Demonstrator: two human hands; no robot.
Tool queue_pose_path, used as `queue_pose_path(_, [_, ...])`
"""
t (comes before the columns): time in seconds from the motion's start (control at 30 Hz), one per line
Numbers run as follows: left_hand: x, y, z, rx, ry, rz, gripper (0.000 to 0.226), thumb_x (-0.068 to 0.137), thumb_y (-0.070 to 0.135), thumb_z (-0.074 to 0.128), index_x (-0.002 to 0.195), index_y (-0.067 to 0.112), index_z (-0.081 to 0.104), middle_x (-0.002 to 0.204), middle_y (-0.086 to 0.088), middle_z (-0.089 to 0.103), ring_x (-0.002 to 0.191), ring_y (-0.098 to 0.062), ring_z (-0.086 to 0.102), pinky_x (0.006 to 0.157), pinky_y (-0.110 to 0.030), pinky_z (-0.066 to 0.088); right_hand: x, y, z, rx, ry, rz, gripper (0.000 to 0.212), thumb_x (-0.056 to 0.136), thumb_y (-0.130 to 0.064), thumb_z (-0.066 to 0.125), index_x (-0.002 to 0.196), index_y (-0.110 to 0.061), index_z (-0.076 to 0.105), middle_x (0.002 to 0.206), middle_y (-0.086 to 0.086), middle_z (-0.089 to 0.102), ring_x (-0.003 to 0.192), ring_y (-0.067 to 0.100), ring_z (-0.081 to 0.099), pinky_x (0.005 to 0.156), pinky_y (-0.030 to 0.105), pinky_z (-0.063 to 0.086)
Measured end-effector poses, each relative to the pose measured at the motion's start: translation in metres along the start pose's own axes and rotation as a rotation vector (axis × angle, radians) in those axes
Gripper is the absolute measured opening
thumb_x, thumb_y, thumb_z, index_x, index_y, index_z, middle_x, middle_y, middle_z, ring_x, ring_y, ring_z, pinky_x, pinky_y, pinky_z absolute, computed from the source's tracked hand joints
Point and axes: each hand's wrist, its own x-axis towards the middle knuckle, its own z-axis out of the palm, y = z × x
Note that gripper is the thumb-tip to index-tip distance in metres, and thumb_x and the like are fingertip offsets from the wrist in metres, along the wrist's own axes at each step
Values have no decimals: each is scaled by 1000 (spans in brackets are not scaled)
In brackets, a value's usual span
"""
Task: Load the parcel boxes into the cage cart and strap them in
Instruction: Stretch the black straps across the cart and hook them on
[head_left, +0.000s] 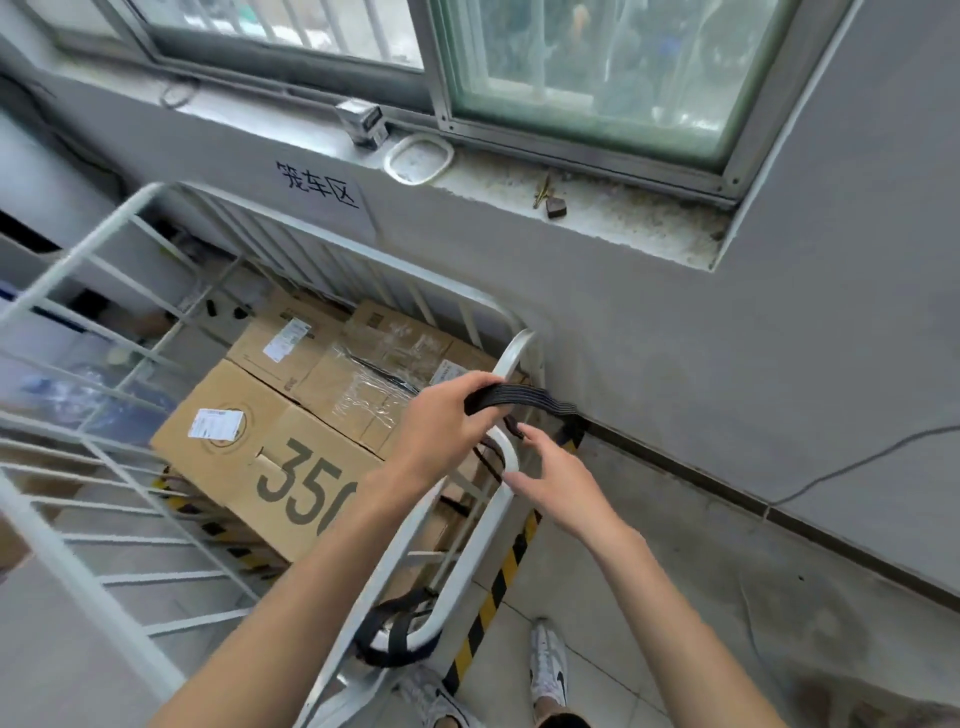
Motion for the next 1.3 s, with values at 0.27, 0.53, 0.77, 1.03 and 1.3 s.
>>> queue_pose_path(0.27, [-54,81,-138,-116,261,116,46,86,34,76,129,19,66,112,4,72,102,-7,68,92,-32,55,-24,-133,5,7,-24,-443,31,103,-39,48,126,-19,57,112,0,70,100,20,65,87,45,52])
queue_pose_path(0.53, [-125,35,-161,-447,475,-134,75,87,60,52,150,22,39,130,8,58,119,7,56,94,-15,48,-69,-249,-12,377,-28,-690,17,106,-16,44,102,-15,61,105,12,72,96,23,73,86,44,60])
queue_pose_path(0.77, [-176,-18,-148,-296,286,-264,23,97,25,64,105,3,64,104,-11,70,94,-20,65,87,-28,52,-100,-310,33,259,-380,-728,14,107,-16,44,111,-8,55,112,16,71,101,26,71,88,39,59])
queue_pose_path(1.03, [-241,-51,-195,-589,581,-366,15,97,14,64,99,28,70,96,-6,77,92,-21,75,75,-44,62,-100,-317,122,112,-468,-595,43,95,-60,50,92,-20,66,104,9,75,99,17,72,97,49,54])
queue_pose_path(1.3, [-308,-110,-266,-797,755,-387,14,99,20,61,98,7,66,84,-7,78,79,-26,77,58,-34,60,-123,-298,215,-114,-769,-550,29,95,-49,60,116,-29,62,118,15,68,103,21,69,86,28,56])
